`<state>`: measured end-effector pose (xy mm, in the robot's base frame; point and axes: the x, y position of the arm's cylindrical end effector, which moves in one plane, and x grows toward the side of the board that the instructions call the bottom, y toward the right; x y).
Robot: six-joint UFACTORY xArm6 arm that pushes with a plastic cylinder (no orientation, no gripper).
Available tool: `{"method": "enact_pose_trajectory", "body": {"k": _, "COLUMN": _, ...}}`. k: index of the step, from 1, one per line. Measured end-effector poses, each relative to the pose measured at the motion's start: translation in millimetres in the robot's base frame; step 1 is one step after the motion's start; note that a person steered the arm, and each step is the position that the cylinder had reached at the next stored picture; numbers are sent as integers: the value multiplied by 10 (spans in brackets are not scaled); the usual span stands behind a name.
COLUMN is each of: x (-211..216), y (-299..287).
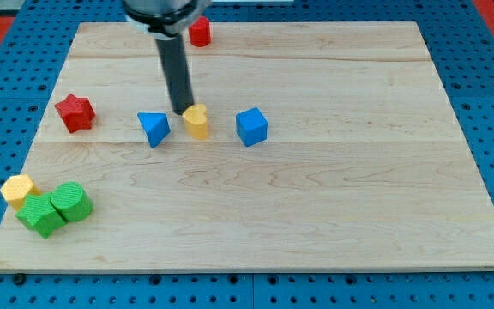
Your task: Put the yellow heart diagonally top left to the green circle
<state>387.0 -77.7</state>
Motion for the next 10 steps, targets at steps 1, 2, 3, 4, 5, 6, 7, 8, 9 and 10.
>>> {"method": "enact_pose_trajectory", "body": {"k": 1, "x": 167, "y": 204}}
{"method": "enact_pose_trajectory", "body": {"k": 2, "x": 512, "y": 295}}
{"method": "enact_pose_trajectory", "body": {"k": 3, "x": 711, "y": 504}}
{"method": "enact_pose_trajectory", "body": {"k": 4, "x": 845, "y": 742}}
{"method": "enact_pose_trajectory", "body": {"k": 5, "x": 1157, "y": 795}}
{"method": "enact_pose_trajectory", "body": {"k": 6, "x": 1375, "y": 947}}
{"method": "enact_pose_trajectory", "body": {"k": 7, "x": 1595, "y": 1051}}
{"method": "enact_pose_trajectory", "body": {"k": 8, "x": 1664, "y": 547}}
{"method": "enact_pose_trajectory", "body": {"k": 9, "x": 1365, "y": 279}}
{"method": "enact_pose_trajectory", "body": {"k": 10, "x": 1265, "y": -68}}
